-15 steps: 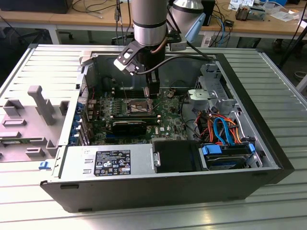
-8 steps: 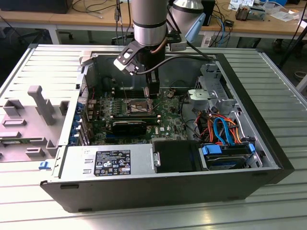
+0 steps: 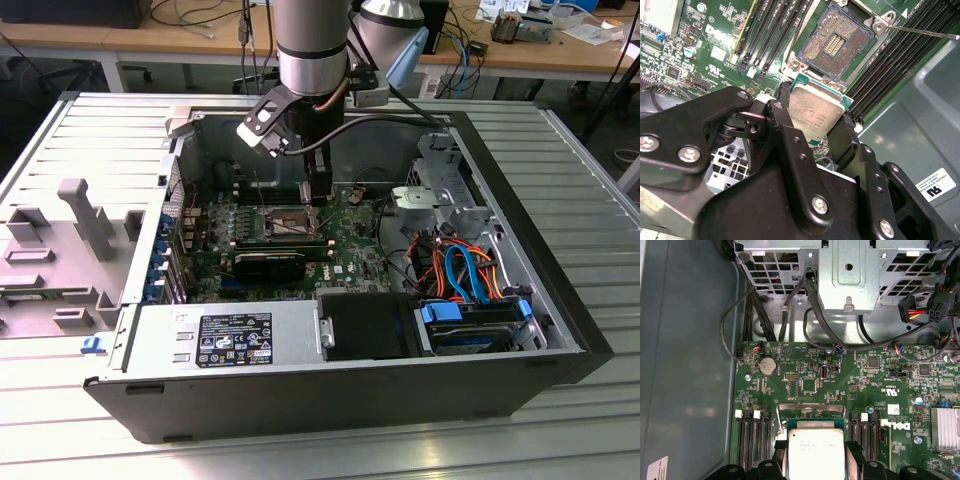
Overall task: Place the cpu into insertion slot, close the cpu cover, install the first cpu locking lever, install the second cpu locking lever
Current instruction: 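Place the cpu into insertion slot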
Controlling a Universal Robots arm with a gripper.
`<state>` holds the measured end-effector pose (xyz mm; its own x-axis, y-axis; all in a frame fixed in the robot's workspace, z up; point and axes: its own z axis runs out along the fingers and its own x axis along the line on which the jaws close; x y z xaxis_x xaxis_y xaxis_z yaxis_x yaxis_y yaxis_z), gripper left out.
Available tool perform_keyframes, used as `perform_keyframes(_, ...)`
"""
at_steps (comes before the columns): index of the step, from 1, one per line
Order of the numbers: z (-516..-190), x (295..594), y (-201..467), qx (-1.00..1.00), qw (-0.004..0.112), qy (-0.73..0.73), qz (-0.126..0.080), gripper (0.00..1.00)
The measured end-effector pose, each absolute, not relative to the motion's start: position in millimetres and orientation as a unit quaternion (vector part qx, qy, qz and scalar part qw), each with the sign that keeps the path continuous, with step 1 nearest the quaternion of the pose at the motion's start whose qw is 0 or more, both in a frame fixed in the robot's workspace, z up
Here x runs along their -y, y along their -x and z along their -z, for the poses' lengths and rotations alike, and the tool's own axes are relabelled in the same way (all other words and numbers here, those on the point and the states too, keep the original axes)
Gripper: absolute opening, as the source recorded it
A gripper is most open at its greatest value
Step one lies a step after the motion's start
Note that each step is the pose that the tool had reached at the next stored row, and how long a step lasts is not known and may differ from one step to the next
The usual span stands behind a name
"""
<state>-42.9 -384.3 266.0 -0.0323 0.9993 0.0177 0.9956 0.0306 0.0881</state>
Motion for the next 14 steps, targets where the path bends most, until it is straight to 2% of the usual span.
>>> perform_keyframes(14,-265.8,384.3,42.9,-0.712,0.025,-0.7,-0.038,0.55)
